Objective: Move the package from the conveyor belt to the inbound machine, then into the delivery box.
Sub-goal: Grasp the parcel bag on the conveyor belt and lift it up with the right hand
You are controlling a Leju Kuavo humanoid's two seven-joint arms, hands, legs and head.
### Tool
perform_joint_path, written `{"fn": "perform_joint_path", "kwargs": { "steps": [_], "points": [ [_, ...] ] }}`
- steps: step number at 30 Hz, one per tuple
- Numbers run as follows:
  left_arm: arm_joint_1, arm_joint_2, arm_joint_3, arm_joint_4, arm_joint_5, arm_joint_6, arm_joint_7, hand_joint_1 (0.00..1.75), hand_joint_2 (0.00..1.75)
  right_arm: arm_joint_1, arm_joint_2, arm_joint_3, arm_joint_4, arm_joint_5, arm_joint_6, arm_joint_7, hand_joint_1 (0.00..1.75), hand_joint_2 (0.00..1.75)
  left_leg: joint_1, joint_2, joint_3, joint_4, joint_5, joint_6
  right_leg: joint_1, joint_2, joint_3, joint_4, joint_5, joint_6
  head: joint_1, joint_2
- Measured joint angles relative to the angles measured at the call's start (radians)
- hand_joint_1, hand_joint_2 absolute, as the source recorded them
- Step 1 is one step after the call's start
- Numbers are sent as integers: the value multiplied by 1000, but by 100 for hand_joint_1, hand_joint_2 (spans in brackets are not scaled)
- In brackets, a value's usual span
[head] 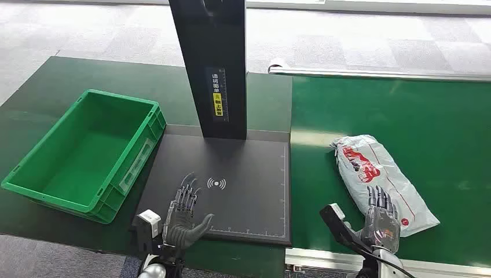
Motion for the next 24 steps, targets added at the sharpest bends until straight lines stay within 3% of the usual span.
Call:
{"fn": "perform_joint_path", "kwargs": {
  "steps": [7, 16, 24],
  "points": [
    [0, 0, 0, 2, 0, 5, 2, 0, 175, 0, 3, -37, 12, -61, 36, -82, 0, 175, 0, 0, 0, 0, 0, 0, 0, 0, 0, 0, 0, 0, 0, 0],
    [-3, 0, -3, 9, -2, 6, 4, 0, 175, -10, 12, -45, 76, -65, 41, -100, 0, 175, 0, 0, 0, 0, 0, 0, 0, 0, 0, 0, 0, 0, 0, 0],
    [-3, 7, -2, 17, -3, 6, -1, 0, 175, -44, -2, -73, 163, -152, 55, -196, 0, 175, 0, 0, 0, 0, 0, 0, 0, 0, 0, 0, 0, 0, 0, 0]
  ]
}}
